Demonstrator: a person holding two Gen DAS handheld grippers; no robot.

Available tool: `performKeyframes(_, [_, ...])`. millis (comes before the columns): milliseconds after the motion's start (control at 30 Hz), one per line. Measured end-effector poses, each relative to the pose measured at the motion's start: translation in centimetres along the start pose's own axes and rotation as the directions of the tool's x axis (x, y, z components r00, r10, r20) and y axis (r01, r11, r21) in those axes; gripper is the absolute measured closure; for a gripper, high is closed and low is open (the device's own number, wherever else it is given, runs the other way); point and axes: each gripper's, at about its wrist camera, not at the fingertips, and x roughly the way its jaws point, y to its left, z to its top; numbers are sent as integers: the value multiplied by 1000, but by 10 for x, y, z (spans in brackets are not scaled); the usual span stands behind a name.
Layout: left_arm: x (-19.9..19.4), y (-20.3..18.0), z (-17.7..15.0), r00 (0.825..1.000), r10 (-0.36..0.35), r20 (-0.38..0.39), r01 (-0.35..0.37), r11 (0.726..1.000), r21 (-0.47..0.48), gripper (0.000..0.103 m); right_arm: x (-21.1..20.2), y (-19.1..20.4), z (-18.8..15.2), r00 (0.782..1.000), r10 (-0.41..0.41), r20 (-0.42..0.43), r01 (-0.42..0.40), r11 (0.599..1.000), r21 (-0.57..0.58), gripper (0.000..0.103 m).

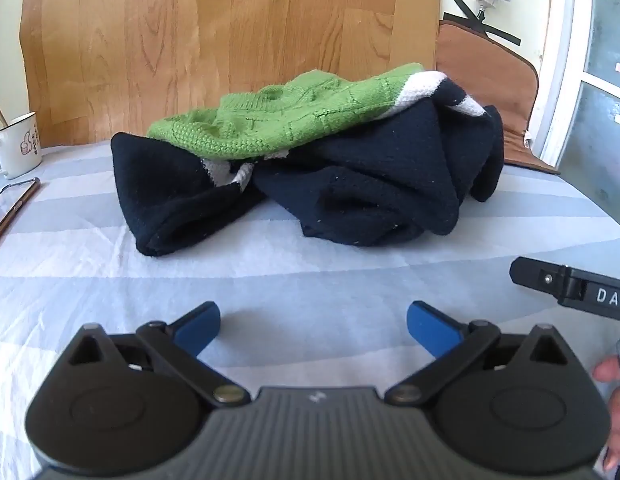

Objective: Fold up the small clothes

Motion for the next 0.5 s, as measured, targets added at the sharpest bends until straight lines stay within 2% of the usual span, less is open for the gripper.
performKeyframes(300, [-6, -6, -2, 998, 47, 35, -47, 999, 18, 0, 0, 0, 0, 1000, 1, 2, -1, 1000, 2, 0])
performKeyframes(500, [-14, 1, 2, 995, 68, 77, -68, 998, -14, 0, -4, -1, 0, 1000, 3, 21, -4, 1000, 13, 0])
